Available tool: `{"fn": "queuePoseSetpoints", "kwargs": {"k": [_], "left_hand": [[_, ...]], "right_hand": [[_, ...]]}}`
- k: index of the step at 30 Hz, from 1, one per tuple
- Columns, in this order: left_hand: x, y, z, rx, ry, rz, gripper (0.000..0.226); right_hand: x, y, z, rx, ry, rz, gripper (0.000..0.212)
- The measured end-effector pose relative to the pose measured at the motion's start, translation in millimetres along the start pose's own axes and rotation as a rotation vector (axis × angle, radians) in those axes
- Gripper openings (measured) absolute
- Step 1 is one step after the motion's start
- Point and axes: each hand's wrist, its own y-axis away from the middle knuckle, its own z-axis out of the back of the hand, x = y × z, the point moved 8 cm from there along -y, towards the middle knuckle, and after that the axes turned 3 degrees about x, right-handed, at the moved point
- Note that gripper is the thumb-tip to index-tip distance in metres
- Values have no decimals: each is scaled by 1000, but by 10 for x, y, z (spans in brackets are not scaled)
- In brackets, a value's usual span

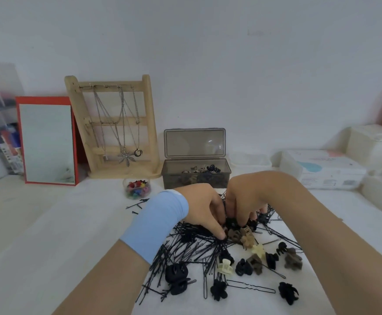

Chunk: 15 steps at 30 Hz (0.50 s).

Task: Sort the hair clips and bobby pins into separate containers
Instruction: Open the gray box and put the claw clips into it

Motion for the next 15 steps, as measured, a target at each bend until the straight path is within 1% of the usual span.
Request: {"fn": "queuePoseSetpoints", "kwargs": {"k": [2,4,7,10,13,15], "left_hand": [[-12,-26,-11,-20,-15,5,23],[-6,-44,-10,-35,-5,9,18],[36,-39,51,-78,28,11,19],[74,-16,148,-152,57,-5,19],[83,-13,205,-220,98,-37,17],[55,-16,204,-226,160,-67,10]], "right_hand": [[30,-11,-11,-10,35,10,30],[15,-15,7,-32,16,26,30],[-33,72,99,-94,-55,62,31],[-80,168,192,-149,-194,89,36],[-173,210,232,-177,-215,72,34],[-250,230,230,-168,-223,38,32]]}}
